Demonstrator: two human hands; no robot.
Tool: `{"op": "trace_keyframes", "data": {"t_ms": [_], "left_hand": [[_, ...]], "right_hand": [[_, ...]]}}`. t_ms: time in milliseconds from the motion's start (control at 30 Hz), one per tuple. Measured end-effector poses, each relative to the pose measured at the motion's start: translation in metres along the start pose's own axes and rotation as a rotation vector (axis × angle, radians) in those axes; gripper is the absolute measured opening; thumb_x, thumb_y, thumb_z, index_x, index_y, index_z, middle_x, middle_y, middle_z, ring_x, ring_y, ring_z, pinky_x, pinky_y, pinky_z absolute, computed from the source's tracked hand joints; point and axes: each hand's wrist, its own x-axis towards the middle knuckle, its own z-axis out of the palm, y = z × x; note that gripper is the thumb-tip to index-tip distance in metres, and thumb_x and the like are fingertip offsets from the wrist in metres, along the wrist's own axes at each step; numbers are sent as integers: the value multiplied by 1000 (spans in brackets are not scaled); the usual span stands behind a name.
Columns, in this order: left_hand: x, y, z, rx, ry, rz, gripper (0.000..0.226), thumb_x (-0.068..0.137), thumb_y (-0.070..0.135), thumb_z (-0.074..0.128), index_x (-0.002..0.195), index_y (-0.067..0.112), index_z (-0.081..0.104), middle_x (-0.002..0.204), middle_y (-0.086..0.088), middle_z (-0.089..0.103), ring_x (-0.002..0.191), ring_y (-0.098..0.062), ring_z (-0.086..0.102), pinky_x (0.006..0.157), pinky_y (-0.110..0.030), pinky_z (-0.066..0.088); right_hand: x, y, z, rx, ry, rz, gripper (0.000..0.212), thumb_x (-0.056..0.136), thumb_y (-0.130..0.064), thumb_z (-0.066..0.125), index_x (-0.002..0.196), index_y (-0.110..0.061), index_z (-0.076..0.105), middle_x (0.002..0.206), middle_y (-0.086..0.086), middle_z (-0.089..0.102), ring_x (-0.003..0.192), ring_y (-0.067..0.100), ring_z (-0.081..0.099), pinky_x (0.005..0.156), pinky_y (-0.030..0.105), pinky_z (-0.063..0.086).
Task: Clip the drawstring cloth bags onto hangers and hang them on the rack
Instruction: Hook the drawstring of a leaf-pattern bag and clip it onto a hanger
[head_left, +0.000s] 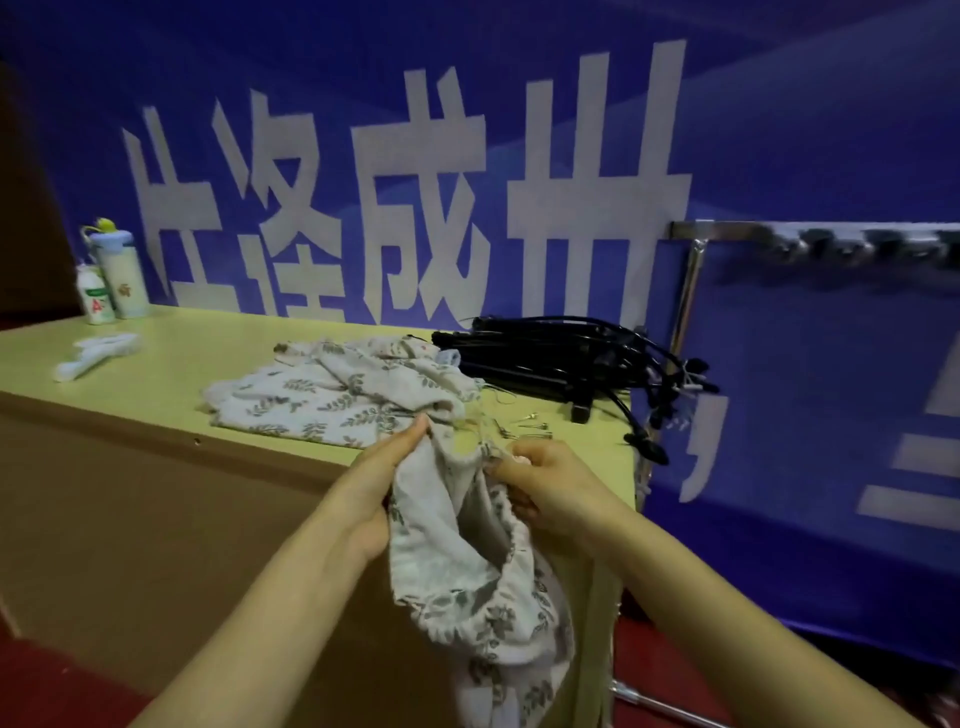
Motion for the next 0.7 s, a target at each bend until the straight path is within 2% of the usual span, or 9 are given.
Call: {"op": "trace_keyframes", "data": {"t_ms": [67, 133, 233, 300, 367, 433, 567, 667, 700], "left_hand": [[7, -6, 7, -93, 21, -30, 52, 74, 38, 72, 118, 11, 66, 120, -16, 65, 114, -31, 59, 108, -48, 40], [12, -8, 14, -130, 88, -25, 39, 85, 33, 64, 114, 8, 67, 112, -17, 67, 106, -32, 62, 104, -47, 43], [18, -13, 27, -115, 136, 5, 26, 89, 30, 60, 97, 6, 67, 99, -19, 67, 85, -30, 64, 84, -42, 55], [25, -17, 33, -80, 129, 30, 21, 88, 27, 60, 90, 7, 66, 84, -14, 67, 69, -26, 65, 63, -34, 58], [34, -21, 38, -34, 132, 70, 20, 90, 25, 59, 80, 8, 63, 64, -7, 66, 53, -18, 65, 52, -26, 56], [41, -24, 41, 1, 141, 93, 23, 92, 25, 56, 76, 9, 61, 54, -2, 66, 48, -13, 64, 52, -23, 52], [47, -29, 38, 53, 160, 99, 24, 92, 24, 56, 76, 9, 64, 55, -1, 68, 59, -17, 63, 61, -28, 49], [50, -28, 37, 46, 187, 82, 22, 92, 23, 57, 77, 8, 65, 59, -4, 68, 66, -22, 62, 66, -31, 51], [50, -27, 37, 48, 195, 71, 21, 92, 23, 57, 78, 8, 65, 63, -6, 68, 67, -23, 62, 67, -32, 51]], "right_hand": [[4, 1, -14, -71, 79, -14, 19, 92, -18, 57, 75, -10, 58, 57, 2, 50, 44, 10, 46, 42, 20, 38], [14, 5, -27, -192, 265, -70, 11, 93, -22, 55, 93, -13, 63, 78, 2, 61, 65, 13, 57, 59, 27, 49], [29, 22, -46, -508, 554, -98, 24, 92, -22, 54, 114, -15, 60, 111, 6, 61, 96, 18, 59, 82, 33, 48], [33, 32, -49, -587, 550, 3, 34, 91, -25, 56, 122, -12, 55, 126, 8, 52, 111, 21, 54, 89, 33, 45], [36, 36, -51, -598, 506, 68, 39, 88, -29, 57, 124, -13, 55, 128, 7, 52, 112, 23, 53, 90, 36, 46], [36, 33, -50, -529, 476, 61, 34, 88, -31, 54, 118, -16, 59, 118, 5, 57, 105, 22, 56, 89, 40, 48], [34, 27, -50, -198, 457, 3, 31, 83, -36, 48, 95, -14, 66, 97, 2, 63, 97, 24, 57, 90, 47, 45], [33, 26, -53, 118, 470, 30, 40, 75, -38, 51, 100, -12, 69, 102, 0, 62, 102, 19, 55, 81, 34, 45], [32, 26, -55, 149, 481, 34, 44, 74, -39, 50, 103, -11, 69, 103, 0, 62, 102, 19, 55, 78, 31, 43]]}}
